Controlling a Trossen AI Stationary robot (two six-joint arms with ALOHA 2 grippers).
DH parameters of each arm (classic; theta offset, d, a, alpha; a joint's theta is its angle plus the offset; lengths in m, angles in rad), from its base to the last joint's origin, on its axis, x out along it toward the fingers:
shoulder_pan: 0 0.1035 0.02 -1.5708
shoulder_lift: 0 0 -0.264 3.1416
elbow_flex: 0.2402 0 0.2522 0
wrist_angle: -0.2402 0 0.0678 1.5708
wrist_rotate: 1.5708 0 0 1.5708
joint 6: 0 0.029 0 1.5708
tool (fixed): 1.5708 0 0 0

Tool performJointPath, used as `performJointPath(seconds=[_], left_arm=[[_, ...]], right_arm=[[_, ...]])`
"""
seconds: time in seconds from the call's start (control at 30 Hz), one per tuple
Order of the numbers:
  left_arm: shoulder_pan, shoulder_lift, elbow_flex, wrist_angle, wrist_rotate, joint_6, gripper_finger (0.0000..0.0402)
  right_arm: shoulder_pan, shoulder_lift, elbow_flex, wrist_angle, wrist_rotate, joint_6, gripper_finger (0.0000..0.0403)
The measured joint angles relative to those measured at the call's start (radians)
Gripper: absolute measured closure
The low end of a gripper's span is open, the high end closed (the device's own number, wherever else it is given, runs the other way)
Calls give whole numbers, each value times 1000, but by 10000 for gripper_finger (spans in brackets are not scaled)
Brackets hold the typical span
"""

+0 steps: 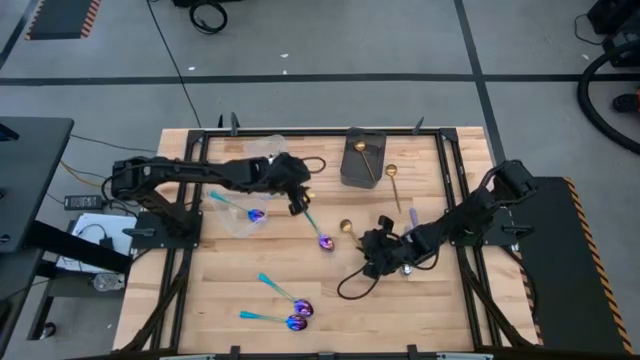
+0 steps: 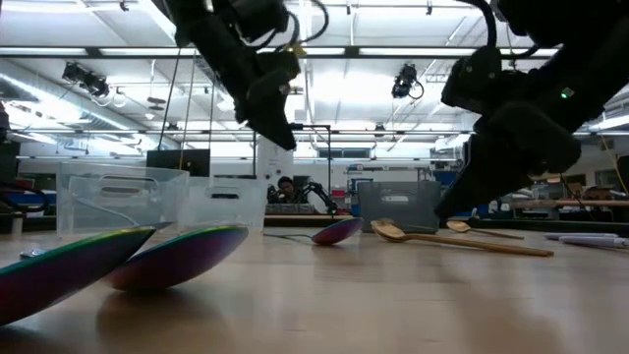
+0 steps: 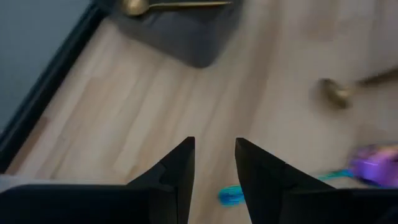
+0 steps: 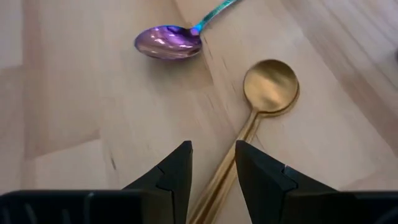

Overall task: Sort silverware by color (type)
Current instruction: Put the gold spoon into the black bin

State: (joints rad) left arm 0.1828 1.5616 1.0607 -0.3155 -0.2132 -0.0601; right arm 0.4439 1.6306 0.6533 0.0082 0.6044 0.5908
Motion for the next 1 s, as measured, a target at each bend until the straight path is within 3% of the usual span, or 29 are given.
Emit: performJointPath(seconds=[0.2, 0.37, 0.57, 0.83, 1.0], left_arm=[[-55, 0, 28, -30, 8, -36, 279], [-138, -20, 17, 25, 16, 35, 279], [-247, -62, -108, 198, 23, 124, 279], [-398, -106, -357, 454, 19, 10, 279], [-462, -89, -426, 533, -10, -66, 279]], right_arm=[[1, 5, 0, -11, 30, 95, 271], [1, 5, 39, -69, 32, 148, 271], [1, 4, 154, -266, 60, 178, 271], [-9, 22, 165, -299, 50, 228, 271], [-37, 79, 165, -280, -51, 223, 268]])
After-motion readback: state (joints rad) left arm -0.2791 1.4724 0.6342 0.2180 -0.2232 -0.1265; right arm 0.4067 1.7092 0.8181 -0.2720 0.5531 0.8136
